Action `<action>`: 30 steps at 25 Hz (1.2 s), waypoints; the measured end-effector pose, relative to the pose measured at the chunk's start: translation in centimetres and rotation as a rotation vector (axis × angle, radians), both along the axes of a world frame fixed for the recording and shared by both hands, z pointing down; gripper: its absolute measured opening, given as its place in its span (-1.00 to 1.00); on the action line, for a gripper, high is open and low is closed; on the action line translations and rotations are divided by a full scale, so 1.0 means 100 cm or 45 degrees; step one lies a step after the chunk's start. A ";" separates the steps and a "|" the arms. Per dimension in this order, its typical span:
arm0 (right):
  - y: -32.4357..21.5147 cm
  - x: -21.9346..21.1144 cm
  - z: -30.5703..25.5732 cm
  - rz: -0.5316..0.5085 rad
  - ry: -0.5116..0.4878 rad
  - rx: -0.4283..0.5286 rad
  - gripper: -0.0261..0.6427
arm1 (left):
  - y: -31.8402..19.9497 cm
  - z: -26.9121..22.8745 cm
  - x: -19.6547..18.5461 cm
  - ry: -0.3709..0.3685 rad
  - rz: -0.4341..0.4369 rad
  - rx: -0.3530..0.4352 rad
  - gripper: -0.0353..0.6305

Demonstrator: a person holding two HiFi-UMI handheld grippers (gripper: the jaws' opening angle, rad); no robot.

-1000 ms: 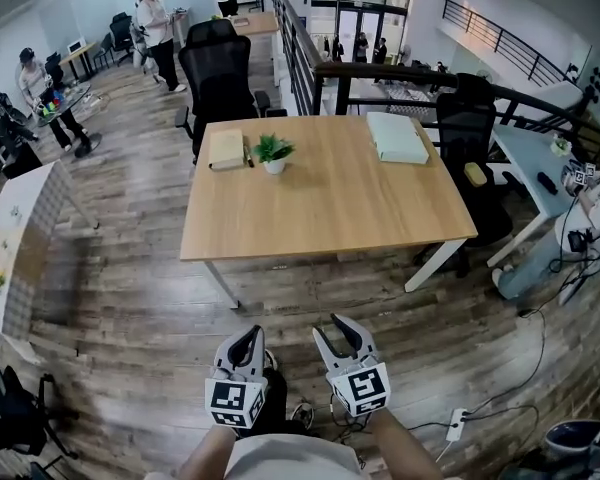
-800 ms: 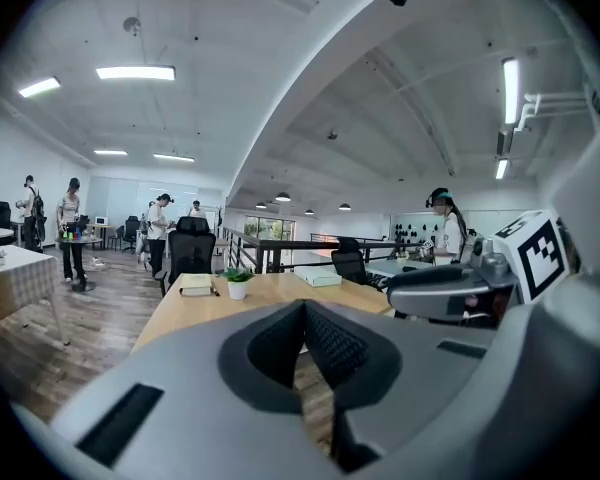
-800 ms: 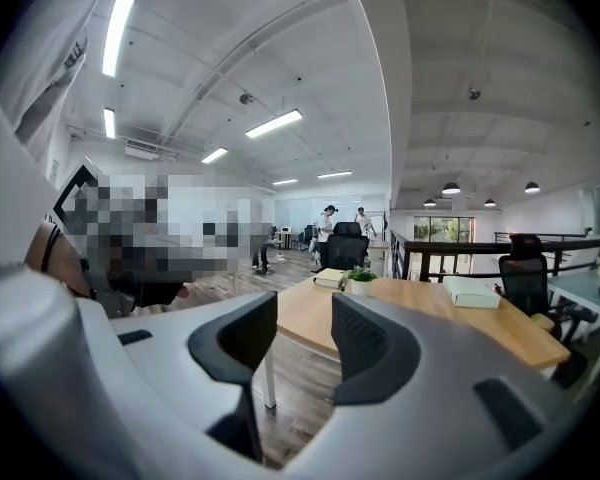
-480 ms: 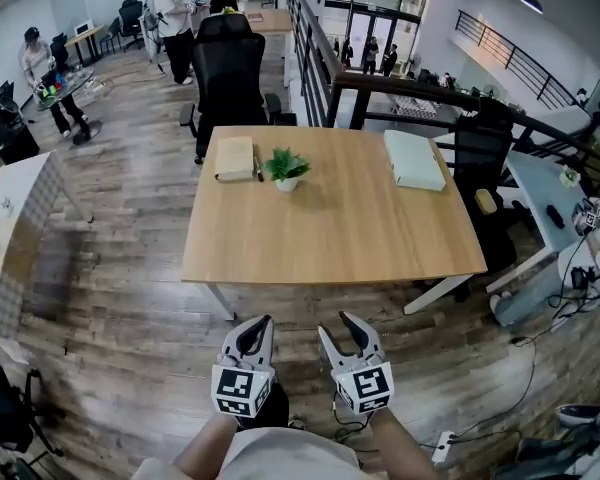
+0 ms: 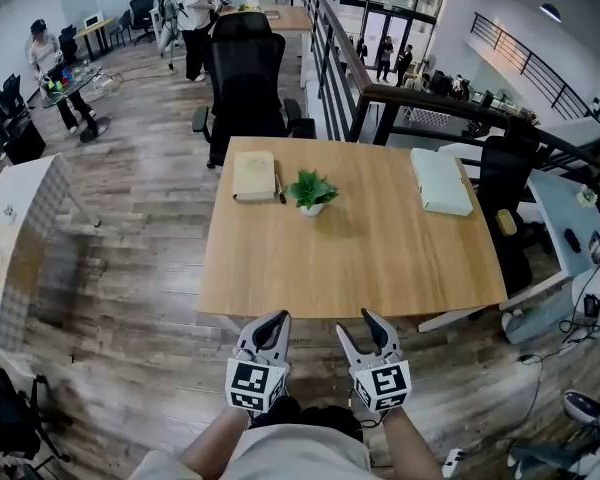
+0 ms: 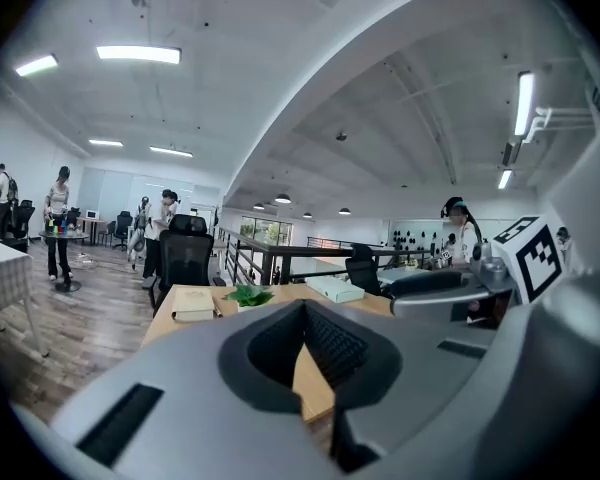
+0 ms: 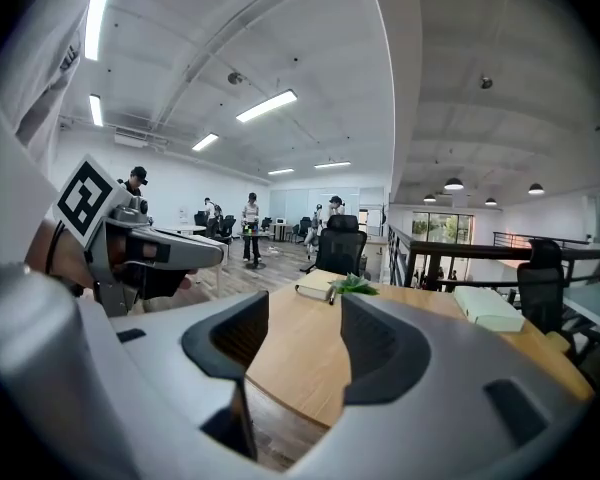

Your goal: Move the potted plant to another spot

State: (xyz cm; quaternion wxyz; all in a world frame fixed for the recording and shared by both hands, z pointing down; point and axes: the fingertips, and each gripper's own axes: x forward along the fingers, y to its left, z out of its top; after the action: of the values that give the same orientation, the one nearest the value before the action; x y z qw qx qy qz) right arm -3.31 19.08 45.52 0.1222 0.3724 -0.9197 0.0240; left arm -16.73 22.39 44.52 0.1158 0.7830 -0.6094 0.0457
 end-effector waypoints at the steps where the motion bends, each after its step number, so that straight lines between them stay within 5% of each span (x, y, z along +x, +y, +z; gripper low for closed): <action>1: -0.007 -0.003 0.000 0.001 0.002 -0.004 -0.22 | -0.007 0.002 -0.004 0.003 0.000 -0.008 -0.86; 10: -0.077 -0.004 0.014 -0.033 0.003 -0.024 -0.15 | -0.073 0.026 -0.008 -0.001 -0.022 -0.082 -0.86; 16: -0.146 0.032 0.016 -0.070 0.000 -0.017 -0.11 | -0.138 0.034 0.016 -0.069 -0.060 -0.114 -0.86; 23: -0.224 0.075 0.027 -0.176 0.054 -0.018 -0.06 | -0.206 0.053 0.051 -0.022 -0.159 -0.164 -0.86; 30: -0.253 0.065 0.062 -0.292 0.094 -0.062 -0.04 | -0.220 0.093 0.045 -0.032 -0.271 -0.271 -0.86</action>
State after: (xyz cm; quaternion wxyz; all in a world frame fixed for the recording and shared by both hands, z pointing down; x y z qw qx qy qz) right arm 3.22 -6.24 51.76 0.1669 0.2623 -0.9503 0.0183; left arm -12.27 0.43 53.81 0.1945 0.6965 -0.6823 0.1073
